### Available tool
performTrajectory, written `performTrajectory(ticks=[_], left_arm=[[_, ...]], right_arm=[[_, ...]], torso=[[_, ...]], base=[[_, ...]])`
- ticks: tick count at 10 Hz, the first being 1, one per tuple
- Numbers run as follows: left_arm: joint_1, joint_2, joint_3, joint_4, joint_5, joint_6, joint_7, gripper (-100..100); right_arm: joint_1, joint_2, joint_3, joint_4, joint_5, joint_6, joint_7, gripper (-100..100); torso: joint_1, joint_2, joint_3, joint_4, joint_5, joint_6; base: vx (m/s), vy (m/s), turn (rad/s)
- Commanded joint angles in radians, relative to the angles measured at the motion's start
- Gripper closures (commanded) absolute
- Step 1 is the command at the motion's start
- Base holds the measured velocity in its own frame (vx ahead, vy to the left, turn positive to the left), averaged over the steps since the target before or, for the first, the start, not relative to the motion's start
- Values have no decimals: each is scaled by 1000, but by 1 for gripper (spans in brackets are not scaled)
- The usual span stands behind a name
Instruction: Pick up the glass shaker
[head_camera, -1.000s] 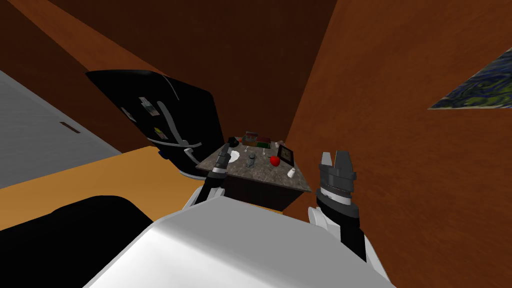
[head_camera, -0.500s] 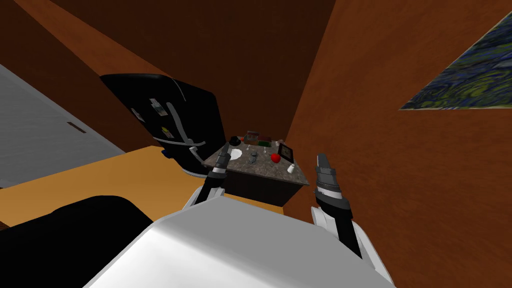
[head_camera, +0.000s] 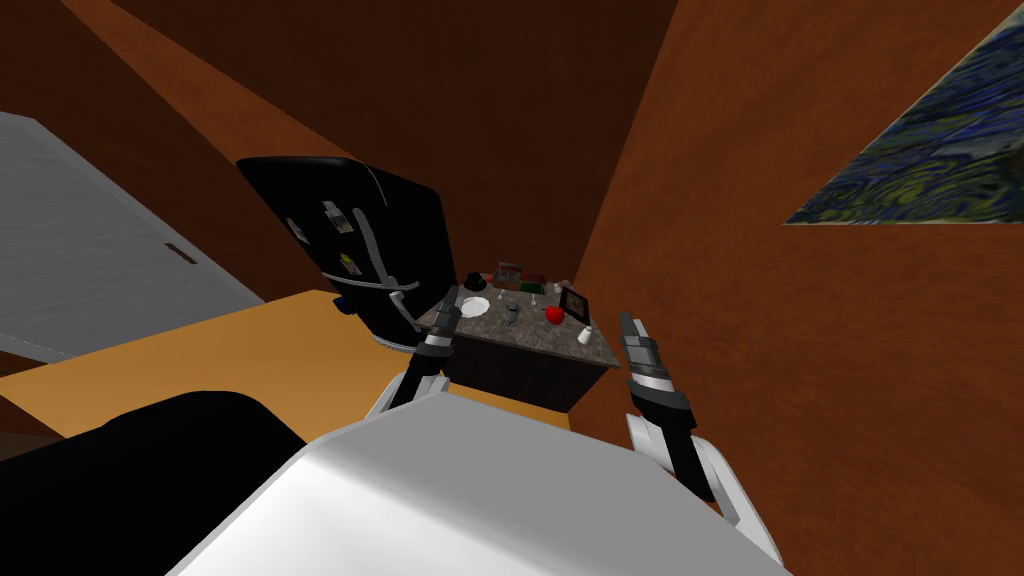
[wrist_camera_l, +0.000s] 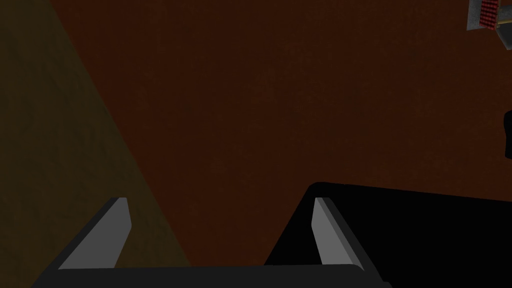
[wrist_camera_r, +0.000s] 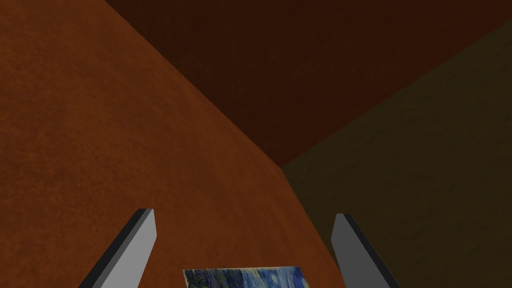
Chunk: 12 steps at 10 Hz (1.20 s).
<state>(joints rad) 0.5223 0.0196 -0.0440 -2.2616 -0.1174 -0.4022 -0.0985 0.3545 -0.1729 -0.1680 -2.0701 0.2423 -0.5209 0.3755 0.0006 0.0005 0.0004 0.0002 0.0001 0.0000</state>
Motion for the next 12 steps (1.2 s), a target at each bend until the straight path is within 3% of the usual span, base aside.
performTrajectory(ticks=[1,10,12], left_arm=[[0,0,0,0,0,0,0,0],[0,0,0,0,0,0,0,0],[0,0,0,0,0,0,0,0]], right_arm=[[-31,-12,-20,50,33,34,43,-100],[-31,-12,-20,54,33,34,43,-100],[-52,1,-40,89,54,79,79,-100]], torso=[[0,0,0,0,0,0],[-1,0,0,0,0,0],[1,0,0,0,0,0]], base=[[-12,21,61],[0,0,-1],[-5,51,26]])
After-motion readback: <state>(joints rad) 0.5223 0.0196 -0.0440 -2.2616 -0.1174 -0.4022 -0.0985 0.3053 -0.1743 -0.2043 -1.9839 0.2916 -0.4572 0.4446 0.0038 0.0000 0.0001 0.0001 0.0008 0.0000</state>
